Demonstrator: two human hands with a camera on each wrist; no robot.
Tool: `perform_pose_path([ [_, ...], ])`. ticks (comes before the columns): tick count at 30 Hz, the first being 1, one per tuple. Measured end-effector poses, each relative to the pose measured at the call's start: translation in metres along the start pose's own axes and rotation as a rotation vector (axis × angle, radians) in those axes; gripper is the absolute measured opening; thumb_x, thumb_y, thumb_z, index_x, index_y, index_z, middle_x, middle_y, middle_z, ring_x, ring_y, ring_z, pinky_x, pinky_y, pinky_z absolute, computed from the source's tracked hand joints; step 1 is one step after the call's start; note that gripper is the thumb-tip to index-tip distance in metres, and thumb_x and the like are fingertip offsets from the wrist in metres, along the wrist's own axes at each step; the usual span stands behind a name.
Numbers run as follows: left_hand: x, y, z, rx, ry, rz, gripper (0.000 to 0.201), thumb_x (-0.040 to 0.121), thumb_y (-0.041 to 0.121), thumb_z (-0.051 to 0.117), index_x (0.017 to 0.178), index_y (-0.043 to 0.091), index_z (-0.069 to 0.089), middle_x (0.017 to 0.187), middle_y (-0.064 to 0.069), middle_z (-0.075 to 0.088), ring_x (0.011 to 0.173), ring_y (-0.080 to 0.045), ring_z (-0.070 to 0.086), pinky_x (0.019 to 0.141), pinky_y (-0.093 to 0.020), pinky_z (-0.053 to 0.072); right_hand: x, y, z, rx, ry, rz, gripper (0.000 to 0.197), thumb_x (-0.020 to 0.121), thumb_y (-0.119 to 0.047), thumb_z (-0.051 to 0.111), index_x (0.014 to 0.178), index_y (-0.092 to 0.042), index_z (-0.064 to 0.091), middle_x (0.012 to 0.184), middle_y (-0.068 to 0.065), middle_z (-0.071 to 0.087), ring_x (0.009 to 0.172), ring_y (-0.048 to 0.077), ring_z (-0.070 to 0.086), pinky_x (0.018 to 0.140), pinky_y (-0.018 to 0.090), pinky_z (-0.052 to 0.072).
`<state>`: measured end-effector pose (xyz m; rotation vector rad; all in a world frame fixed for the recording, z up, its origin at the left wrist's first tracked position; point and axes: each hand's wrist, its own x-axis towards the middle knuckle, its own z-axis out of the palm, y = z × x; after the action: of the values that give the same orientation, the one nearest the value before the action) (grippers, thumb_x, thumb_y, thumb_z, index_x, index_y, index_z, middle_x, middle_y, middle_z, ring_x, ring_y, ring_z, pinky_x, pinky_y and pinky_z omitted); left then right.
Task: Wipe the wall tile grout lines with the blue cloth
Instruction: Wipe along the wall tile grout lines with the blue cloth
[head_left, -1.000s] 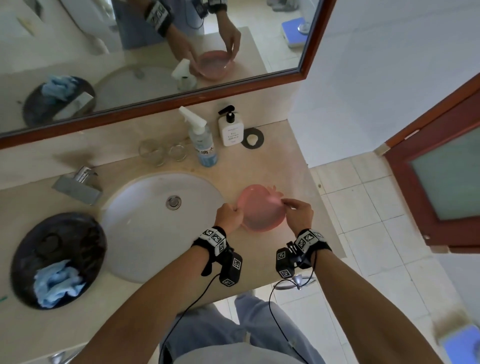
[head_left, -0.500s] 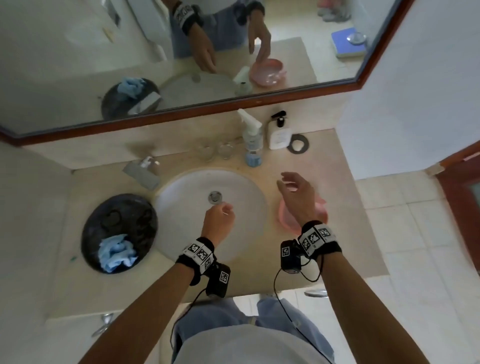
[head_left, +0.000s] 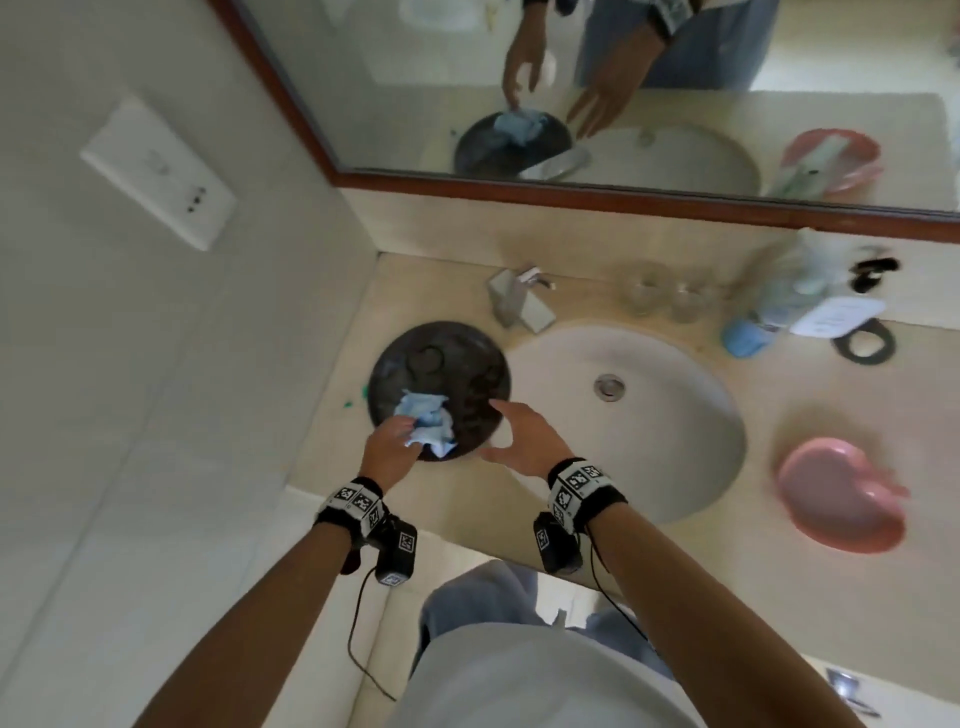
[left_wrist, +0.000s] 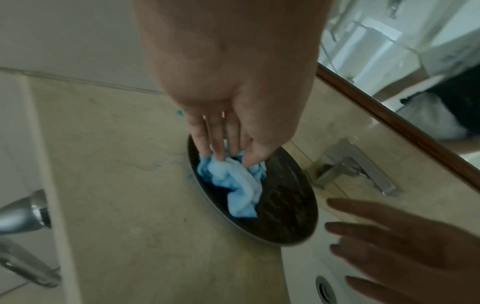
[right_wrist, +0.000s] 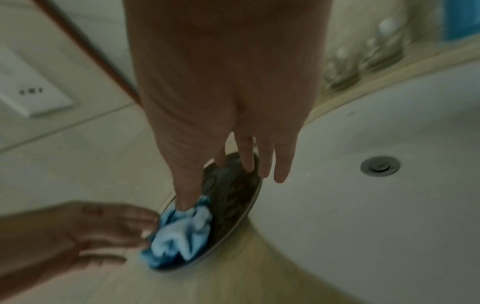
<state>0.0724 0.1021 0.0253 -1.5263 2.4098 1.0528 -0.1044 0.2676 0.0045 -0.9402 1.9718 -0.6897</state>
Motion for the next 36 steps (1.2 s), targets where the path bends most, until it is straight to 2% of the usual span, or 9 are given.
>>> perform_pose_path([
  [5,0.01,-0.039,-0.034,-0.134,0.027,-0.044,0.022,0.091,0.0,0.066,0.11,0.001,0.075,0.115,-0.014,0.075,0.108,-0.026,0.068,0.092,-0.022,0.043,0.047,-0.04,0.056,-0.103,0.007,0.0,0.09,0.083,-0.043,0.082,0.158,-0.024,0.036,0.147,0.015,0.049,0.131,0.039,0.052,0.108,0.046,0.047],
  [11,0.019,-0.068,-0.055,-0.202,-0.002,-0.137,0.029,0.09,0.0,0.061,0.114,0.012,0.074,0.115,-0.005,0.074,0.103,-0.022,0.07,0.083,-0.022,0.047,0.084,-0.077,0.086,-0.25,-0.023,-0.002,0.104,0.086,-0.031,0.082,0.163,-0.042,0.013,0.163,0.01,0.019,0.138,0.039,0.038,0.105,0.052,0.05],
  [14,0.023,-0.073,-0.06,-0.198,-0.013,-0.141,0.031,0.09,0.0,0.06,0.116,0.013,0.073,0.116,-0.005,0.073,0.101,-0.018,0.068,0.075,-0.017,0.046,0.088,-0.086,0.095,-0.344,-0.024,-0.015,0.094,0.088,-0.02,0.078,0.159,-0.045,0.022,0.151,0.01,0.027,0.13,0.037,0.042,0.097,0.05,0.055],
  [18,0.029,-0.072,-0.062,-0.197,-0.028,-0.102,0.031,0.091,-0.001,0.061,0.118,0.009,0.072,0.118,-0.01,0.073,0.103,-0.024,0.069,0.085,-0.022,0.046,0.091,-0.088,0.091,-0.33,0.009,-0.005,0.085,0.082,-0.004,0.078,0.152,-0.033,0.04,0.137,0.01,0.039,0.117,0.035,0.055,0.095,0.045,0.056],
  [20,0.032,-0.066,-0.059,-0.218,-0.022,-0.077,0.028,0.091,0.002,0.065,0.117,0.008,0.072,0.116,-0.01,0.073,0.104,-0.026,0.069,0.086,-0.022,0.045,0.091,-0.087,0.084,-0.21,0.033,0.011,0.084,0.074,-0.004,0.083,0.147,-0.027,0.048,0.133,0.009,0.042,0.109,0.034,0.061,0.093,0.04,0.054],
  [24,0.035,-0.036,-0.052,-0.401,-0.041,-0.057,0.034,0.095,0.022,0.075,0.126,0.009,0.068,0.118,-0.004,0.071,0.106,-0.018,0.067,0.087,-0.021,0.046,0.077,-0.087,0.053,0.169,0.184,0.03,0.059,0.08,-0.003,0.071,0.136,-0.018,0.06,0.117,0.007,0.052,0.099,0.025,0.061,0.084,0.028,0.046],
  [29,0.026,0.029,-0.046,-0.788,-0.206,0.031,0.029,0.099,0.021,0.072,0.126,0.027,0.065,0.119,0.007,0.073,0.111,-0.014,0.069,0.095,-0.033,0.057,0.051,-0.078,0.003,0.483,0.269,0.034,0.06,0.079,-0.009,0.077,0.135,-0.018,0.06,0.122,0.008,0.068,0.111,0.024,0.065,0.103,0.047,0.054],
  [32,0.023,0.068,-0.039,-0.879,-0.314,0.13,0.033,0.096,0.011,0.074,0.127,0.019,0.067,0.124,-0.002,0.075,0.113,-0.018,0.072,0.093,-0.034,0.061,0.019,-0.066,-0.031,0.685,0.299,0.056,0.057,0.082,-0.008,0.075,0.135,-0.022,0.06,0.124,0.009,0.069,0.112,0.026,0.067,0.097,0.047,0.058],
  [36,0.015,0.122,-0.009,-0.761,-0.339,0.31,0.037,0.088,0.004,0.081,0.122,0.013,0.07,0.118,-0.006,0.076,0.11,-0.023,0.073,0.092,-0.034,0.061,-0.032,-0.039,-0.07,1.023,0.207,0.153,0.055,0.093,-0.006,0.065,0.142,-0.03,0.055,0.13,0.012,0.067,0.115,0.034,0.069,0.092,0.055,0.06],
])
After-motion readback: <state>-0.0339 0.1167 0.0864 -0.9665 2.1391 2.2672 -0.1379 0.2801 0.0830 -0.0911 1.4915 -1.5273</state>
